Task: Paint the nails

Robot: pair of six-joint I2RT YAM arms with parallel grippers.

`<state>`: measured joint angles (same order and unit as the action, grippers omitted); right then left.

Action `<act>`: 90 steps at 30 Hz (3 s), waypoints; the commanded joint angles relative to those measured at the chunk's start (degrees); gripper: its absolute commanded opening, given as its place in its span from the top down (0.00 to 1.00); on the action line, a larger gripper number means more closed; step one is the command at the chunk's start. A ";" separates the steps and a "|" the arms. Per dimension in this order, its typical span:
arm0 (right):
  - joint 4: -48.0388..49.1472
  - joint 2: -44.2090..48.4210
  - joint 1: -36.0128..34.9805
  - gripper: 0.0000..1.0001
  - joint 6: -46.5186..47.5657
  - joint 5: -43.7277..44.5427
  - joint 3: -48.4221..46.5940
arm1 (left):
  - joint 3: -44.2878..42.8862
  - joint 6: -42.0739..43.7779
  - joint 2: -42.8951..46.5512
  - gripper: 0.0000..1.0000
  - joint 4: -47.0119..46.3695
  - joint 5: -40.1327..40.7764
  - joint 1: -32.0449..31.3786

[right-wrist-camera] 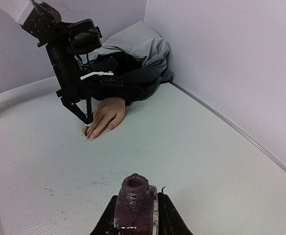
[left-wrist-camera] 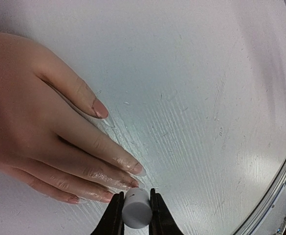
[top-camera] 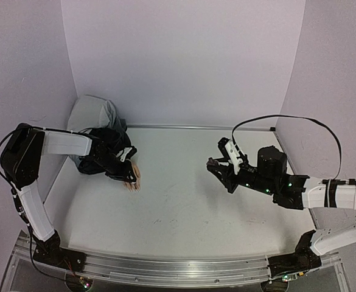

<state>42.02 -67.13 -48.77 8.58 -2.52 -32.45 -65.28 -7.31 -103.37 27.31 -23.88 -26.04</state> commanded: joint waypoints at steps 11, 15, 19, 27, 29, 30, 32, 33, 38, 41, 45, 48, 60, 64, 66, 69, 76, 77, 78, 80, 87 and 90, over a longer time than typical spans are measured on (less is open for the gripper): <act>4.05 0.34 0.11 1.00 0.21 -0.11 -0.34 | -2.31 0.44 -0.73 1.00 -1.60 -0.99 0.64; 4.03 0.16 0.15 1.00 0.21 -0.20 -0.40 | -2.51 0.57 -0.76 1.00 -1.59 -1.04 0.64; 4.04 -0.01 0.14 1.00 0.21 -0.16 -0.45 | -2.61 0.53 -1.02 1.00 -1.64 -1.58 0.73; 4.05 -0.17 0.16 1.00 0.21 -0.20 -0.42 | -2.75 0.39 -1.39 1.00 -1.65 -2.27 0.73; 4.01 -0.19 0.15 1.00 0.21 -0.19 -0.45 | -2.82 0.29 -1.48 1.00 -1.65 -2.33 0.73; 4.04 -0.18 0.15 1.00 0.21 -0.19 -0.47 | -2.76 0.27 -1.48 1.00 -1.65 -2.38 0.73; 4.02 -0.08 0.10 1.00 0.13 -0.16 -0.43 | -2.67 0.20 -1.57 1.00 -1.64 -2.39 0.73; 4.03 -0.06 0.13 1.00 0.16 -0.19 -0.48 | -2.66 0.19 -1.65 1.00 -1.68 -2.44 0.69; 4.02 0.08 0.08 1.00 0.21 -0.06 -0.34 | -2.64 0.10 -1.90 1.00 -1.56 -2.57 0.73; 4.08 0.20 0.13 1.00 0.19 -0.02 -0.36 | -2.33 0.11 -1.95 1.00 -1.57 -2.49 0.73; 4.05 0.34 0.10 1.00 0.17 -0.05 -0.30 | -2.31 0.10 -2.10 1.00 -1.56 -2.56 0.73; 4.10 0.34 0.13 1.00 0.21 0.02 -0.29 | -2.16 0.10 -2.17 1.00 -1.56 -2.70 0.73; 4.10 -0.01 0.14 1.00 0.21 -0.14 -0.38 | -1.80 -0.08 -2.18 1.00 -1.70 -3.32 0.73; 4.12 0.00 0.16 1.00 0.21 -0.20 -0.36 | -1.61 -0.16 -2.31 1.00 -1.73 -3.54 0.73; 4.12 0.07 0.08 1.00 0.21 -0.20 -0.34 | -1.57 -0.24 -2.36 1.00 -1.75 -3.52 0.73; 4.12 0.16 0.09 1.00 0.17 -0.20 -0.34 | -1.44 -0.31 -2.46 1.00 -1.73 -3.63 0.73; 4.11 0.08 0.15 1.00 0.12 -0.27 -0.29 | -1.09 -0.51 -2.45 1.00 -2.15 -4.16 0.77; 4.12 0.07 0.14 1.00 0.12 -0.27 -0.30 | -1.01 -0.51 -2.45 1.00 -2.09 -4.16 0.74; 4.08 0.07 0.12 1.00 0.12 -0.24 -0.32 | -0.92 -0.58 -2.45 1.00 -2.09 -4.16 0.73; 4.12 -0.01 0.08 1.00 0.12 -0.28 -0.38 | -0.76 -0.60 -2.40 1.00 -2.09 -4.16 0.73; 4.10 0.08 0.15 1.00 0.12 -0.29 -0.26 | -0.26 -0.77 -2.36 1.00 -2.00 -4.06 0.73; 4.12 0.12 0.10 1.00 0.12 -0.37 -0.30 | -0.06 -0.77 -2.27 1.00 -2.02 -4.07 0.68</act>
<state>42.02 -67.53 -48.77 8.58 -2.52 -32.45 -65.56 -7.55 -105.45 26.92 -26.96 -25.65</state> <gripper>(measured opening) 0.216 0.149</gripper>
